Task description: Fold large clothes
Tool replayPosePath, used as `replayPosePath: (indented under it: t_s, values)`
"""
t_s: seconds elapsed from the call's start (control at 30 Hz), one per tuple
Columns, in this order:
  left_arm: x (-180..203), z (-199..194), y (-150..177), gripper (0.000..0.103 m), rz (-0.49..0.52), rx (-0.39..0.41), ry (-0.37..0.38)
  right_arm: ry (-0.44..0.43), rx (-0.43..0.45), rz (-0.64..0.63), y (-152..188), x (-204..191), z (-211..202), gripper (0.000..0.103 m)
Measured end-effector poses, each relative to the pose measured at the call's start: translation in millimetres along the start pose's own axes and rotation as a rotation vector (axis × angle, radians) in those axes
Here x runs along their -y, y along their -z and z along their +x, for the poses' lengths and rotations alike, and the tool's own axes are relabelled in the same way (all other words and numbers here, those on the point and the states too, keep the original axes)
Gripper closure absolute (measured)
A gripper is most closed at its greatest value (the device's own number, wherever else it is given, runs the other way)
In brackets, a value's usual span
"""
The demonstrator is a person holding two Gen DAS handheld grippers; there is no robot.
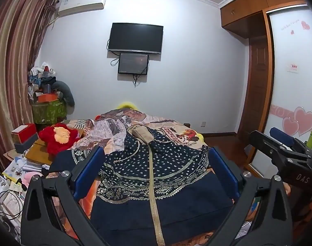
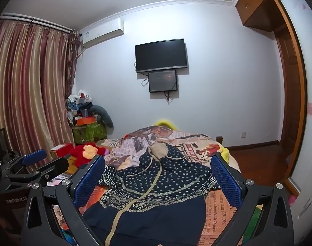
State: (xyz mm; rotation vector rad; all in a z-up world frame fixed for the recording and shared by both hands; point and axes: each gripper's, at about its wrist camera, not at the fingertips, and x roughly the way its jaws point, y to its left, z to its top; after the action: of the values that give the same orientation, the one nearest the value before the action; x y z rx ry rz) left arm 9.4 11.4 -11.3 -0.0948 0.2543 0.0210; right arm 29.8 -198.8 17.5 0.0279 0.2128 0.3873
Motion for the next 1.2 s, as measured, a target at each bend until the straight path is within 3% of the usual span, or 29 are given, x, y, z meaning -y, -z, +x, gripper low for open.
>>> replayPosePath:
  t_s: [1.2]
  values:
    - [2.6, -3.6, -1.1, 0.001, 0.008, 0.006, 0.001, 0.003, -0.005, -0.002, 2.2, 0.1, 2.2, 0.0]
